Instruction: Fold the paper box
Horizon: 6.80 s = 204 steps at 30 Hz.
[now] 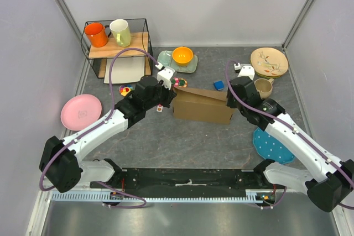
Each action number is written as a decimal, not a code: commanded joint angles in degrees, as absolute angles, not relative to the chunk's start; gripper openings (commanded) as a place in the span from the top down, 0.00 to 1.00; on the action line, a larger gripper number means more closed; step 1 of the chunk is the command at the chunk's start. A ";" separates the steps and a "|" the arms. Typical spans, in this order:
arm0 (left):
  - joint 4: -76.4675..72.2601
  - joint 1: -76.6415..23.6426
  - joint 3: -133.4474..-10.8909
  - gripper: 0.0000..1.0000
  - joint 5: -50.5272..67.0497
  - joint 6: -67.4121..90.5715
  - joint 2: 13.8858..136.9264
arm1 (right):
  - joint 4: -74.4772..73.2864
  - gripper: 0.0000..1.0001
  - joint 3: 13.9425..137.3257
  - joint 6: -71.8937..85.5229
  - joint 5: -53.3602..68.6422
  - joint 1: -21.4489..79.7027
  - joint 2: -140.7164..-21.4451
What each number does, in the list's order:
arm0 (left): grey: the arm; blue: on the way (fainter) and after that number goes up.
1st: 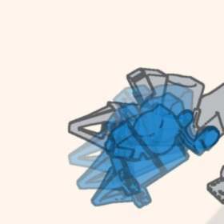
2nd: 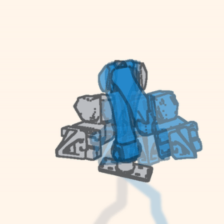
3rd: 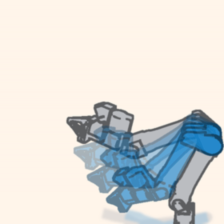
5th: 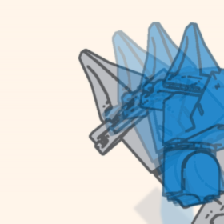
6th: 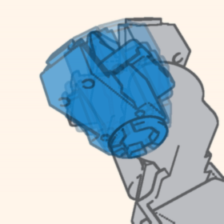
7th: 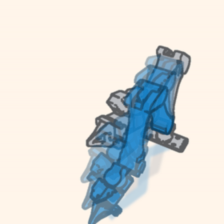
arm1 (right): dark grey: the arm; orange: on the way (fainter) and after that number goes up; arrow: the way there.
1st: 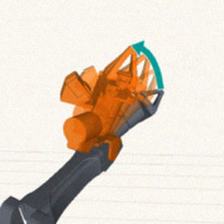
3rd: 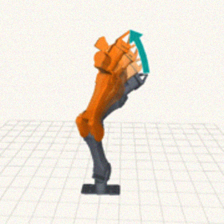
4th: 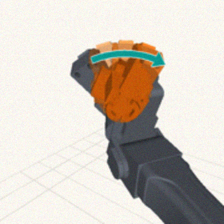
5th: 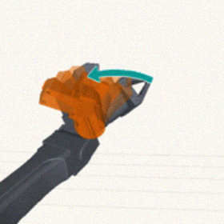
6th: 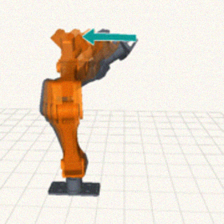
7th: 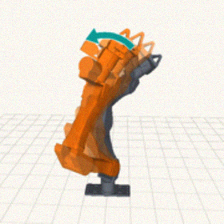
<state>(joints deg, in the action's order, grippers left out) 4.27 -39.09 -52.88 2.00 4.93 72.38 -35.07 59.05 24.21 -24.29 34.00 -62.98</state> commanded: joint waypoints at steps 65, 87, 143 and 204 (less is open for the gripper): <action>-2.37 -37.62 -48.87 0.72 -2.98 19.60 70.67 | -35.42 0.60 58.36 24.43 -22.76 34.02 -61.79; -0.35 -37.62 -48.87 0.52 -8.79 14.24 66.27 | -34.63 0.61 58.10 24.96 -22.06 34.10 -62.23; -8.44 -37.62 -43.94 0.98 -13.01 10.29 67.41 | -33.05 0.61 57.04 24.61 -20.74 34.10 -62.58; -6.86 -37.53 -45.53 0.78 -10.37 15.12 65.39 | -32.70 0.61 56.16 24.43 -20.65 34.01 -61.44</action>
